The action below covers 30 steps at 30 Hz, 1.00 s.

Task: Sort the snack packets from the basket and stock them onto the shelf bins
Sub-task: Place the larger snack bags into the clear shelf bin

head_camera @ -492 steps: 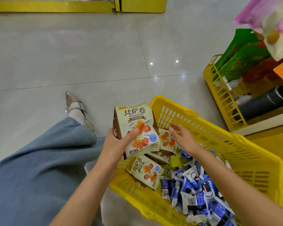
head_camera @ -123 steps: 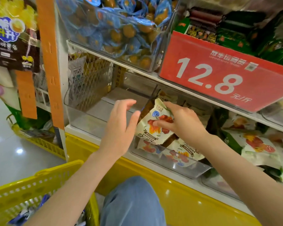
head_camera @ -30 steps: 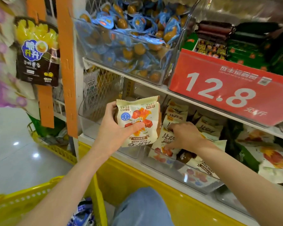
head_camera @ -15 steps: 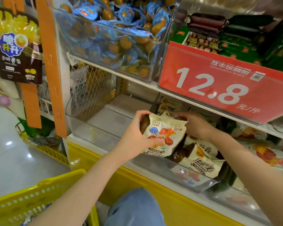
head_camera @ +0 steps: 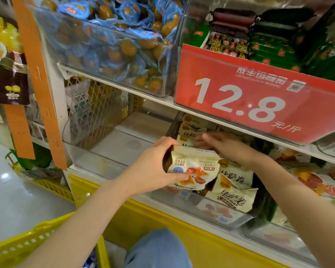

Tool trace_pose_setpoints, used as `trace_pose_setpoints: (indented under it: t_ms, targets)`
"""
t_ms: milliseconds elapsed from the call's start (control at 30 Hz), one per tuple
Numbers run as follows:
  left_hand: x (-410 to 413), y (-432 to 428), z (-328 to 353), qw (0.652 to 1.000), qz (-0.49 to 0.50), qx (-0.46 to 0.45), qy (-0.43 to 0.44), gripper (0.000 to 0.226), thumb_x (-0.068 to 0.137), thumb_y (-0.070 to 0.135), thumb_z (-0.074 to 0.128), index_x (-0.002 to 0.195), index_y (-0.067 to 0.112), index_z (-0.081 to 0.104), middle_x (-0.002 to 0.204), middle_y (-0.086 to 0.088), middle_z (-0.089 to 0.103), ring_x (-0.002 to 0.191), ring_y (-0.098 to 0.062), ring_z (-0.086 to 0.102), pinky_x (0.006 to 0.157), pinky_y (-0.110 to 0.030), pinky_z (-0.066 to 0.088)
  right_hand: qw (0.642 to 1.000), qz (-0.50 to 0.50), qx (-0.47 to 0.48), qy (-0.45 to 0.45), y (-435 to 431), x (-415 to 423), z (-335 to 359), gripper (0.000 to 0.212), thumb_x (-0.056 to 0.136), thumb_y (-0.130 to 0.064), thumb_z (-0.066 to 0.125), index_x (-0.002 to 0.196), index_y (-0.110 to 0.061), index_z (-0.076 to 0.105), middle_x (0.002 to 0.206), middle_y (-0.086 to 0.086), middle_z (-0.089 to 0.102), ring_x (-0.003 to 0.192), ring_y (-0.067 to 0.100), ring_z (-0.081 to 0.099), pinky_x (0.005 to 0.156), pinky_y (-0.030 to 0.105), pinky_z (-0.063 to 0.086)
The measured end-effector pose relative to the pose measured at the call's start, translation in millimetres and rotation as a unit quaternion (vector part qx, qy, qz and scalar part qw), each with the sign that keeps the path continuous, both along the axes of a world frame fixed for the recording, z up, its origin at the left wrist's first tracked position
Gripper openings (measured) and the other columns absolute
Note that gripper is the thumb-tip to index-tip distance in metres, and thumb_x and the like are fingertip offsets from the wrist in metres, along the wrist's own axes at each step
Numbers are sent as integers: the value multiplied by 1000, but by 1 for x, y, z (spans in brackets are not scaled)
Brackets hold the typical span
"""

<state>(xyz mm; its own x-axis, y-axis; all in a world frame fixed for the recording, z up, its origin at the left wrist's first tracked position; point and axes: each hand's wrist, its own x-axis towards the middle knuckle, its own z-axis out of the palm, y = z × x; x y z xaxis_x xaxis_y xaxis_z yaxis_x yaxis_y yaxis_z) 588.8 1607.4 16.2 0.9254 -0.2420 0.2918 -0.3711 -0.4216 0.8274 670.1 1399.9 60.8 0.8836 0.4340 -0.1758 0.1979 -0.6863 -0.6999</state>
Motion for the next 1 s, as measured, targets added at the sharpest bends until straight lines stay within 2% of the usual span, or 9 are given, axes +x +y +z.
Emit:
trace_pose_setpoints:
  t_ms: [133,267,333,400,500,633,800,933,1000]
  targets:
    - [-6,-4,-2,997,25,-54,-40,31,81,35,68,105,41,49,107,16,60,96,5,58,72,-17,53,989,21,144,-15,0,-30,8,57,83,-72,27,113,-35,60,113,-15,67,103,-3,62,88,13,48]
    - [5,-5,2,1000,4,-12,-23,22,85,40,62,104,34,53,98,13,63,84,4,62,66,-13,51,986,28,-47,-156,8,-65,3,75,54,-86,49,120,-51,50,102,-26,63,85,-6,63,69,16,50]
    - [11,0,7,992,-85,-76,51,23,91,42,49,104,25,57,96,4,66,87,-5,64,69,-22,53,965,23,-117,-233,9,-69,-1,84,50,-81,47,126,-45,48,98,-24,62,79,-1,62,68,20,51]
    - [23,7,7,992,-83,-88,48,29,92,45,41,104,25,60,100,5,67,95,-9,62,79,-27,51,955,31,-124,-268,7,-70,-3,87,51,-79,46,128,-40,50,103,-24,61,83,0,63,72,18,51]
    - [51,13,5,998,-20,21,-50,18,94,30,50,105,25,63,106,10,65,98,-2,58,86,-23,46,943,77,-129,-298,1,-71,-5,83,58,-79,45,128,-34,53,108,-22,62,85,-7,58,68,4,44]
    - [84,19,2,971,-49,215,-97,27,92,27,55,116,17,63,116,4,63,106,-9,57,89,-20,41,954,91,-118,-261,-3,-70,-4,84,58,-80,46,130,-35,52,109,-31,50,88,-16,48,68,-7,35]
    - [107,15,2,930,-96,346,-73,27,91,31,56,115,25,65,121,4,64,124,-8,42,110,-26,22,960,94,-128,-232,-1,-59,-3,80,60,-73,56,130,-35,51,109,-29,53,85,-12,50,68,-2,39]
    - [110,13,5,911,-155,375,-69,18,90,20,55,94,17,72,91,0,71,93,-10,60,113,-21,7,971,60,-115,-199,1,-55,-2,72,65,-53,73,130,-34,50,99,-33,45,82,-12,50,71,-3,40]
    - [110,15,4,916,-169,358,-69,16,88,20,58,96,21,72,93,7,71,90,1,56,111,-19,4,973,58,-114,-194,1,-57,-1,72,65,-56,71,130,-36,49,96,-37,43,81,-13,48,70,-3,40]
